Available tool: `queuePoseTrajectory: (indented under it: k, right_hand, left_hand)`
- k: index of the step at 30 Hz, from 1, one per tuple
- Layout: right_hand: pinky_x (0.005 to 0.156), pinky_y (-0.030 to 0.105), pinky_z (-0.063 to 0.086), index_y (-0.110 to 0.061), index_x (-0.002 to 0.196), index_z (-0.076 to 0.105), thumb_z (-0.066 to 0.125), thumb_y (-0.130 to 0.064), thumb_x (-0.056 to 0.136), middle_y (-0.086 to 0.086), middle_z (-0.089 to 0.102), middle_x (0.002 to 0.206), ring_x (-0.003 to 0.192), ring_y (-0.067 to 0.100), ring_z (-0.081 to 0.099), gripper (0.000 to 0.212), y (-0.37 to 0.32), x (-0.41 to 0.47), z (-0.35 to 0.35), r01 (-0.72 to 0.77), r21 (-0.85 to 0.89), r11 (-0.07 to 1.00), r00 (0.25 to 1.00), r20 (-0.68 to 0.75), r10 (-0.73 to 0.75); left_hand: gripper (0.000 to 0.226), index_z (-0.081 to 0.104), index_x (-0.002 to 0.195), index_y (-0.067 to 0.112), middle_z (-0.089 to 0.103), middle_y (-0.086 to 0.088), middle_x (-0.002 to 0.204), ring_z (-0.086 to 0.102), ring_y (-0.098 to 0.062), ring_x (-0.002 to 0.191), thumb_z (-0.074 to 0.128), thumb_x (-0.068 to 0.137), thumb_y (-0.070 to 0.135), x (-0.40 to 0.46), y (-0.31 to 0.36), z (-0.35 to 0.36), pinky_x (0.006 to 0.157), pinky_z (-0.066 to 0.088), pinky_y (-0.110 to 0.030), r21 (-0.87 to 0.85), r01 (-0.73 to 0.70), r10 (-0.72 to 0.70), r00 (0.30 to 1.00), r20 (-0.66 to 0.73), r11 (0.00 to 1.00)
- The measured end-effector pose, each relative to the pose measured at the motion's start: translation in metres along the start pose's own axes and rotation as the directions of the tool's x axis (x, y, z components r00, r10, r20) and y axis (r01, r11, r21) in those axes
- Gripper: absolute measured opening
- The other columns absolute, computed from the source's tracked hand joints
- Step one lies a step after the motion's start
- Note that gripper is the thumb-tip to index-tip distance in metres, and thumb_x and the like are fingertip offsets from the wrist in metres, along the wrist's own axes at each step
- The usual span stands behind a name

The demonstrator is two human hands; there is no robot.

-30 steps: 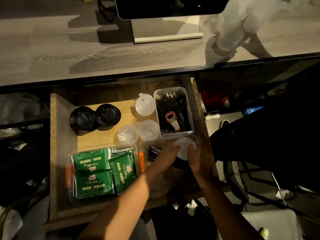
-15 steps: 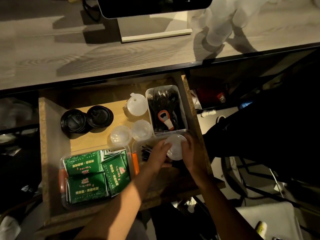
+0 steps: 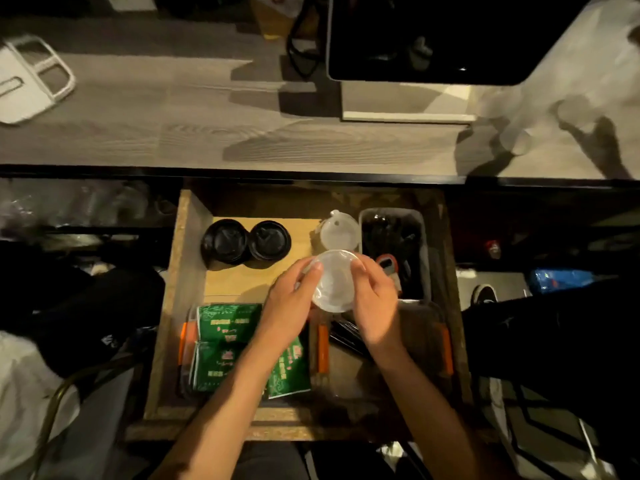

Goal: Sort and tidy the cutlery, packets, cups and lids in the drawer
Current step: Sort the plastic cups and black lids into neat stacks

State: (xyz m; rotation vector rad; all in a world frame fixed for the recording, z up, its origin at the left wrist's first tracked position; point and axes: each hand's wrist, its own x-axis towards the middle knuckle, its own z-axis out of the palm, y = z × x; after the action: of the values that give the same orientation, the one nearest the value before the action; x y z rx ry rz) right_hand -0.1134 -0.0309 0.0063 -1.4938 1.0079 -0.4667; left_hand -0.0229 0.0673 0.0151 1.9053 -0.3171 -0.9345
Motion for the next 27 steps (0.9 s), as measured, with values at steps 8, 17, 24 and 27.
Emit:
queuePoseTrajectory:
  k: [8, 17, 24, 27]
  right_hand:
    - [0.091, 0.014, 0.045, -0.02, 0.124, 0.067, 0.05, -0.026, 0.102, -0.004, 0.068, 0.119, 0.108, 0.001, 0.059, 0.029, -0.006, 0.036, 0.089, 0.148, -0.224, 0.963, 0.954, 0.291, -0.079]
    - [0.088, 0.037, 0.054, -0.013, 0.121, 0.065, 0.054, -0.034, 0.099, 0.005, 0.071, 0.113, 0.102, 0.02, 0.067, 0.032, 0.027, 0.058, 0.132, 0.206, -0.591, 0.779, 0.885, 0.452, 0.109]
    - [0.089, 0.034, 0.049, -0.017, 0.121, 0.066, 0.057, -0.031, 0.098, 0.005, 0.068, 0.116, 0.108, 0.021, 0.06, 0.028, 0.045, 0.063, 0.134, 0.185, -0.692, 0.697, 0.898, 0.407, 0.165]
    - [0.094, 0.038, 0.051, -0.018, 0.125, 0.064, 0.061, -0.031, 0.095, 0.003, 0.069, 0.118, 0.109, 0.019, 0.063, 0.033, 0.048, 0.064, 0.132, 0.155, -0.683, 0.714, 0.9, 0.396, 0.183]
  left_hand:
    - [0.034, 0.062, 0.129, 0.027, 0.065, 0.007, 0.103, 0.062, -0.014, 0.098, 0.041, 0.105, 0.038, 0.039, -0.02, -0.089, 0.08, 0.049, -0.03, 0.145, 0.032, -0.009, 0.987, -0.158, 0.989]
    - [0.036, 0.059, 0.135, 0.016, 0.064, -0.007, 0.123, 0.057, -0.022, 0.112, 0.04, 0.107, 0.029, 0.094, -0.082, -0.127, 0.089, 0.045, -0.034, 0.285, 0.095, -0.114, 0.992, 0.049, 0.954]
    - [0.034, 0.059, 0.136, 0.013, 0.062, -0.005, 0.13, 0.053, -0.017, 0.118, 0.046, 0.105, 0.02, 0.108, -0.096, -0.122, 0.095, 0.041, -0.029, 0.269, 0.09, -0.121, 0.987, 0.103, 0.959]
    - [0.033, 0.06, 0.135, 0.013, 0.063, -0.002, 0.126, 0.054, -0.015, 0.114, 0.048, 0.104, 0.019, 0.108, -0.102, -0.122, 0.093, 0.042, -0.028, 0.285, 0.093, -0.127, 0.986, 0.103, 0.954]
